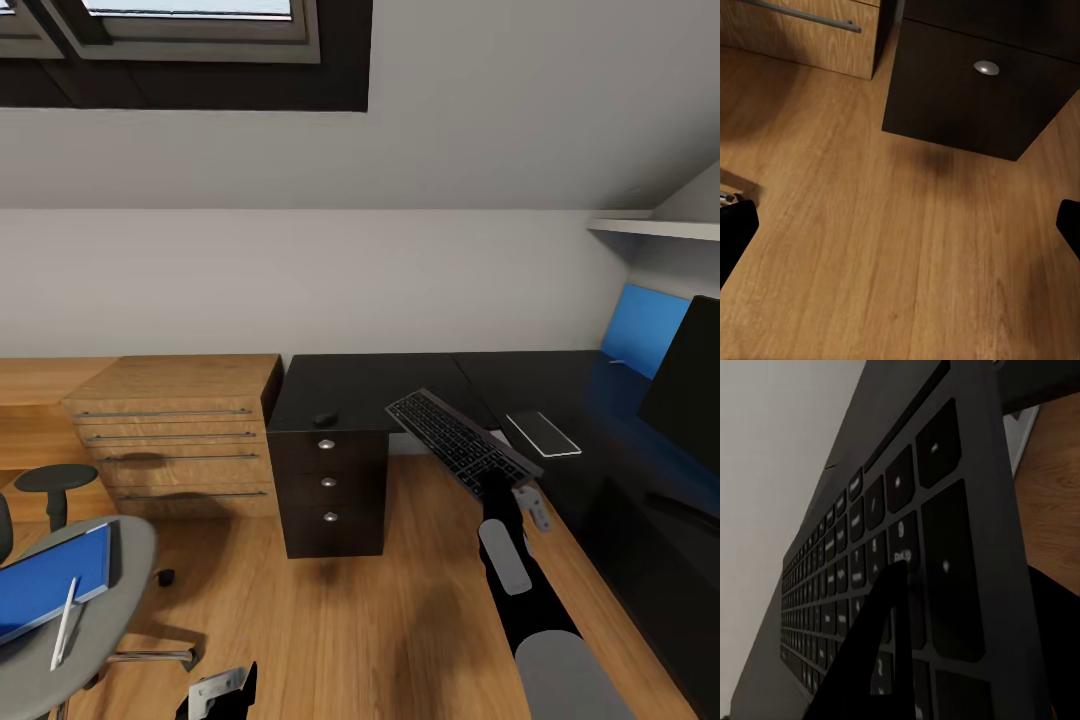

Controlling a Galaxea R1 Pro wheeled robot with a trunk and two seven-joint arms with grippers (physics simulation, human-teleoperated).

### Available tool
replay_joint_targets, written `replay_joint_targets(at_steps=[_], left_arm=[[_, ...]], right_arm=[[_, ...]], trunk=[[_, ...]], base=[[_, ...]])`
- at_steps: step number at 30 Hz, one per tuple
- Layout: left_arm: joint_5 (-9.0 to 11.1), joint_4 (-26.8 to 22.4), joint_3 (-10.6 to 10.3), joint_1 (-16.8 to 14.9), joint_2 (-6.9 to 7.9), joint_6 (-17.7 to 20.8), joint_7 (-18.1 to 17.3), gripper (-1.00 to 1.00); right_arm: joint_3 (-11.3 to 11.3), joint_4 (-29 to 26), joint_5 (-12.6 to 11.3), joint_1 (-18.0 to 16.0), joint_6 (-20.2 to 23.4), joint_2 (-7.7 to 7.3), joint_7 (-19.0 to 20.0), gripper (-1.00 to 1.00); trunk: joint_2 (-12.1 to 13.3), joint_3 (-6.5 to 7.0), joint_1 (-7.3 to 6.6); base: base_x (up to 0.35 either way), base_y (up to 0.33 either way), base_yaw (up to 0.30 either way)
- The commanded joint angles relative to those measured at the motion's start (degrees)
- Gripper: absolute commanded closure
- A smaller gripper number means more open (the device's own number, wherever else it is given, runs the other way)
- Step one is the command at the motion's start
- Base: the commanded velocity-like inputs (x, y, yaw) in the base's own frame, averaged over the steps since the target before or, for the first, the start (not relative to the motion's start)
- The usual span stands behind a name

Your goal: In the bedroom, organize the workspace by keeping the computer under the desk, ensuring the monitor is on the desk, placing the keyboard on the desk next to the monitor, placing the mouse on the desk next to the keyboard, moving the folder from the swivel chair onto the desk next to the mouse, stacking the notebook on top of the folder with the pen on top of the notebook, and positioning the swivel chair next to the desk.

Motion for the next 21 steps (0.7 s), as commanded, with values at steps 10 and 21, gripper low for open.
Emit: replay_joint_targets(at_steps=[10, 21], left_arm=[[0.6, 0.1, -0.2, 0.0, -0.01, -0.1, -0.5, -1.00], [0.6, 0.1, -0.2, 0.0, -0.01, -0.1, -0.5, -1.00]], right_arm=[[0.0, 0.0, -0.6, 0.0, -0.3, 0.03, 0.0, 1.00], [0.0, 0.0, -0.6, 0.0, -0.3, 0.03, -0.1, 1.00]], trunk=[[0.0, -0.06, 0.00], [0.0, -0.06, 0.00]], base=[[0.000, 0.000, 0.000], [0.000, 0.000, 0.000]])
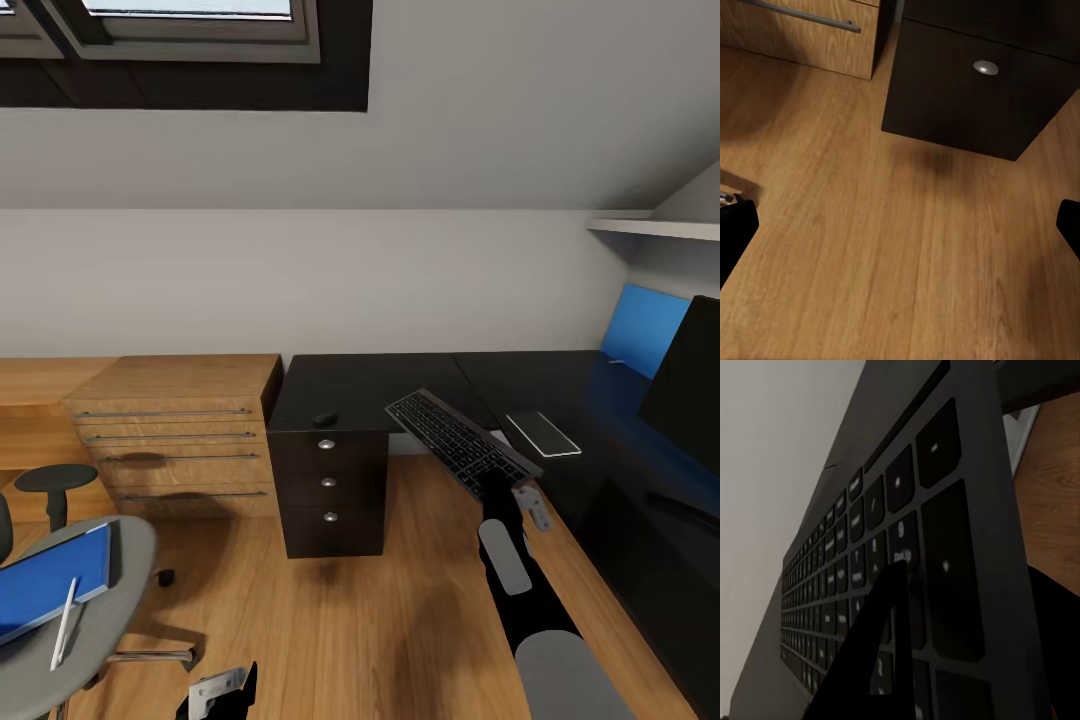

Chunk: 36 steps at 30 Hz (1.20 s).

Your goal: In the bedroom, organize the workspace by keeping the computer under the desk, ensuring the monitor is on the desk, placing the keyboard on the desk next to the monitor, placing the mouse on the desk next to the keyboard, moving the folder from the swivel chair onto the desk next to the mouse, stacking the notebook on top of the folder with the pen on top of the notebook, and positioning the swivel chair next to the desk.

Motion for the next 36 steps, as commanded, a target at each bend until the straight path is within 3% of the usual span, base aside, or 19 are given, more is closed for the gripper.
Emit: replay_joint_targets(at_steps=[1, 25, 32, 36], left_arm=[[0.6, 0.1, -0.2, 0.0, -0.01, -0.1, -0.5, -1.00], [0.6, 0.1, -0.2, 0.0, -0.01, -0.1, -0.6, -1.00], [0.7, 0.1, -0.2, 0.0, 0.02, -0.1, -0.5, -1.00], [0.7, 0.1, -0.2, 0.0, 0.09, -0.1, -0.5, -1.00]], right_arm=[[0.0, 0.0, -0.6, 0.0, -0.3, 0.03, 0.0, 1.00], [0.0, 0.0, -0.5, 0.0, -0.6, 0.03, 0.1, 1.00], [0.1, 0.0, -0.5, 0.4, -0.9, 0.12, 1.7, 1.00], [0.2, 0.1, -0.6, 0.5, -1.1, 1.09, 1.9, 1.00]], trunk=[[0.0, -0.06, 0.00], [0.0, -0.06, 0.00], [0.0, -0.06, 0.00], [0.0, -0.06, 0.00]], base=[[0.000, 0.000, 0.000], [0.000, 0.000, 0.000], [0.000, 0.000, 0.000], [0.000, 0.000, 0.000]])
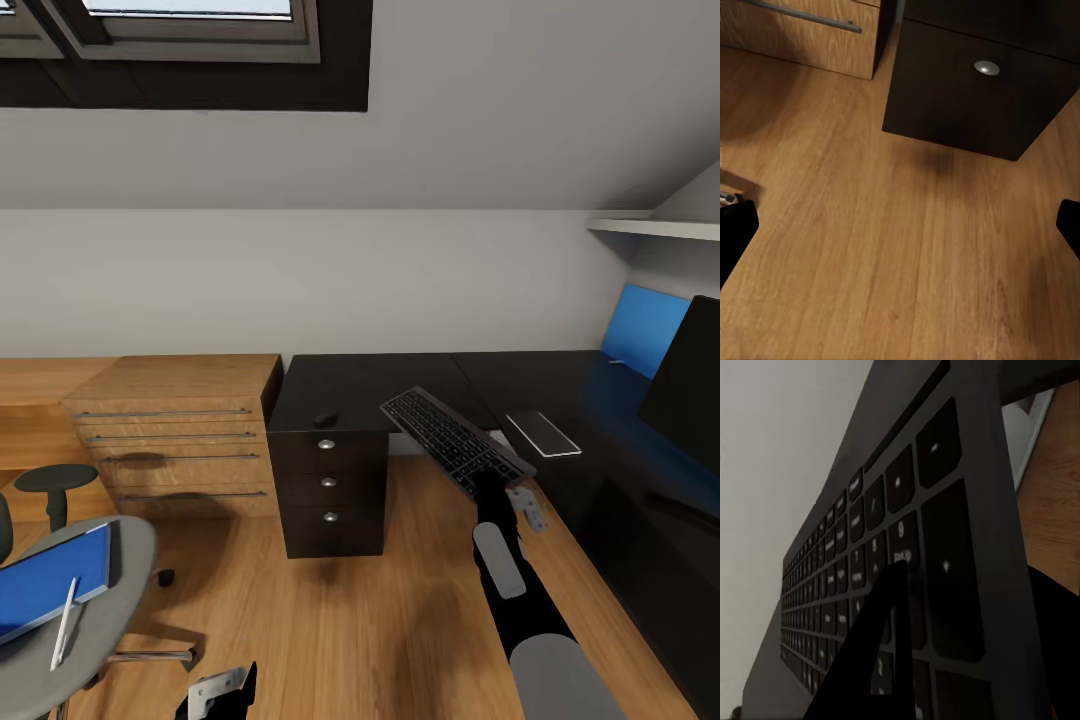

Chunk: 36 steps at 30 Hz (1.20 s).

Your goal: In the bedroom, organize the workspace by keeping the computer under the desk, ensuring the monitor is on the desk, placing the keyboard on the desk next to the monitor, placing the mouse on the desk next to the keyboard, moving the folder from the swivel chair onto the desk next to the mouse, stacking the notebook on top of the folder with the pen on top of the notebook, and positioning the swivel chair next to the desk.

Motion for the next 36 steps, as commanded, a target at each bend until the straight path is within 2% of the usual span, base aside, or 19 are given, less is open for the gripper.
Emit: replay_joint_targets(at_steps=[1, 3, 9, 15, 21, 27, 29, 31, 34, 36], left_arm=[[0.6, 0.1, -0.2, 0.0, -0.01, -0.1, -0.5, -1.00], [0.6, 0.1, -0.2, 0.0, -0.01, -0.1, -0.5, -1.00], [0.6, 0.1, -0.2, 0.0, -0.02, -0.1, -0.5, -1.00], [0.5, 0.1, -0.2, 0.0, -0.02, -0.2, -0.5, -1.00], [0.5, 0.1, -0.2, 0.0, -0.02, -0.2, -0.6, -1.00], [0.5, 0.1, -0.3, 0.0, -0.08, -0.1, -0.8, -1.00], [0.5, 0.1, -0.3, 0.0, -0.09, -0.1, -0.8, -1.00], [0.5, 0.1, -0.3, 0.0, -0.10, -0.1, -0.8, -1.00], [0.5, 0.1, -0.3, 0.0, -0.10, -0.1, -0.9, -1.00], [0.5, 0.1, -0.3, 0.0, -0.10, -0.1, -0.9, -1.00]], right_arm=[[0.1, 0.0, -0.4, 0.0, -1.0, 0.91, 0.1, 1.00], [0.6, 0.1, -0.2, 0.0, -3.3, 1.49, 0.1, 1.00], [3.9, -0.1, -0.5, -0.2, -9.7, 1.49, 0.0, 1.00], [4.3, 0.0, -0.7, -0.3, -12.0, 1.49, -0.1, 1.00], [4.4, 2.3, -0.7, -0.4, -16.4, 1.49, -0.2, 1.00], [4.3, 5.0, -0.9, -0.4, -17.1, 1.49, -0.2, 1.00], [4.2, 5.3, -2.2, -0.4, -17.0, 1.49, -0.2, 1.00], [4.2, 5.4, -5.0, -0.4, -17.0, 1.49, -0.2, 1.00], [4.2, 5.5, -11.2, -0.4, -16.9, 1.49, -0.2, 1.00], [4.3, 5.4, -14.3, -0.4, -16.8, 1.49, -0.1, 1.00]], trunk=[[0.0, -0.06, 0.00], [0.0, -0.06, 0.00], [0.0, -0.06, 0.00], [0.0, -0.06, 0.00], [0.0, -0.06, 0.00], [0.0, -0.06, 0.00], [0.0, -0.06, 0.00], [0.0, -0.06, 0.00], [0.0, -0.06, 0.00], [0.0, -0.06, 0.00]], base=[[0.000, 0.000, 0.000], [0.000, 0.000, 0.000], [0.000, 0.000, 0.000], [0.000, 0.000, 0.000], [0.000, 0.000, 0.000], [0.023, 0.000, 0.000], [0.158, 0.000, 0.000], [0.225, 0.000, 0.000], [0.136, 0.000, 0.000], [0.059, 0.000, 0.000]])
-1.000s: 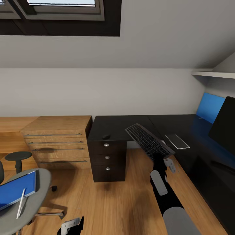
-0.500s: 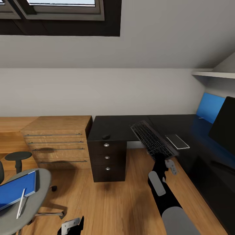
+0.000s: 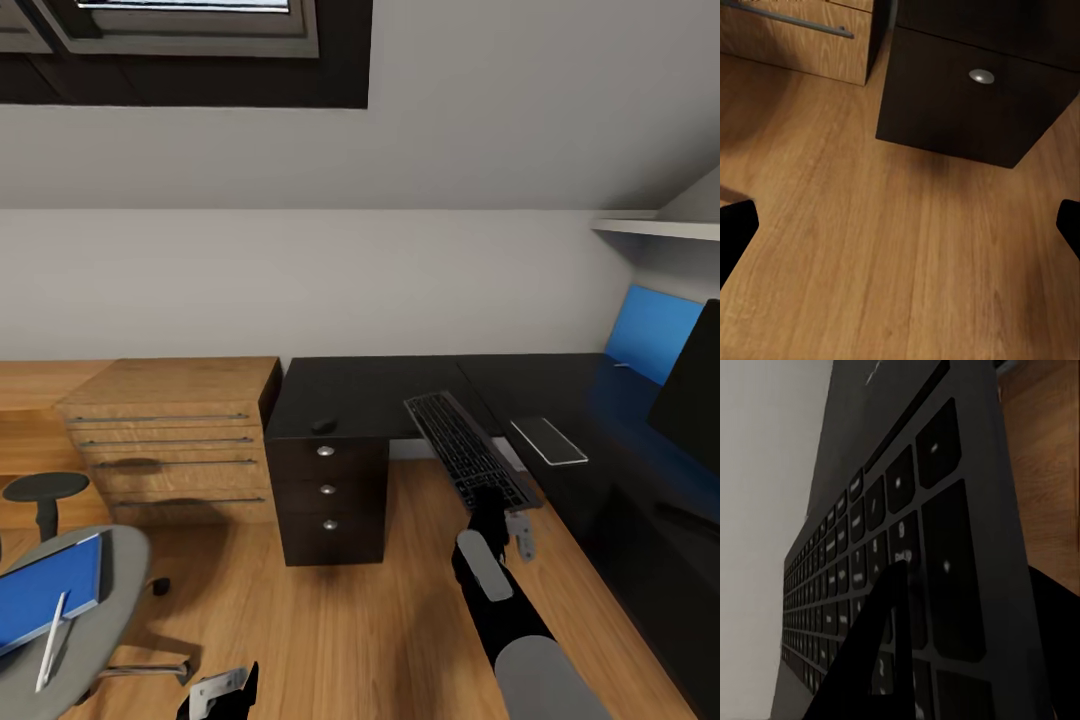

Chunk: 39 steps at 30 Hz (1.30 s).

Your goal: In the bedroom, organize the workspace by keeping the computer under the desk, ensuring the monitor is on the desk, placing the keyboard on the desk next to the monitor, placing the mouse on the desk next to the keyboard, moving the folder from the swivel chair onto the desk next to the mouse, stacking the notebook on top of the folder with the pen on top of the notebook, and positioning the swivel chair next to the desk.

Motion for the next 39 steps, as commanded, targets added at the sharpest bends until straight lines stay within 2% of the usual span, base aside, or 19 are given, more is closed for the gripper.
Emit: replay_joint_targets(at_steps=[1, 4, 8, 19, 26, 39], left_arm=[[0.6, 0.1, -0.2, 0.0, -0.01, -0.1, -0.5, -1.00], [0.6, 0.1, -0.2, 0.0, -0.01, -0.2, -0.5, -1.00], [0.6, 0.1, -0.2, 0.0, -0.04, -0.1, -0.5, -1.00], [0.6, 0.1, -0.3, 0.0, -0.27, -0.1, -0.5, -1.00], [0.6, 0.1, -0.3, 0.0, -0.35, -0.1, -0.5, -1.00], [0.6, 0.1, -0.3, 0.0, -0.35, -0.1, -0.5, -1.00]], right_arm=[[-0.1, -0.1, -0.8, 0.0, -0.1, 0.03, 0.0, 1.00], [-0.1, -0.3, -2.8, 0.0, 0.0, 0.03, 0.0, 1.00], [-0.2, -0.4, -3.6, 0.0, 0.0, 0.03, 0.1, 1.00], [-0.1, -2.1, -3.8, 0.0, 0.2, 0.03, 0.7, 1.00], [0.0, -2.5, -3.8, 0.1, 4.3, 0.03, 1.0, 1.00], [0.1, -2.9, -3.6, 0.1, 6.1, 0.03, 1.3, 1.00]], trunk=[[0.0, -0.06, 0.00], [0.0, -0.06, 0.00], [0.0, -0.06, 0.00], [0.0, -0.06, 0.00], [0.0, -0.06, 0.00], [0.0, -0.06, 0.00]], base=[[0.037, 0.000, 0.000], [0.018, 0.000, 0.000], [0.006, 0.000, 0.000], [0.000, 0.000, 0.000], [0.000, 0.000, 0.000], [0.000, 0.000, 0.000]])
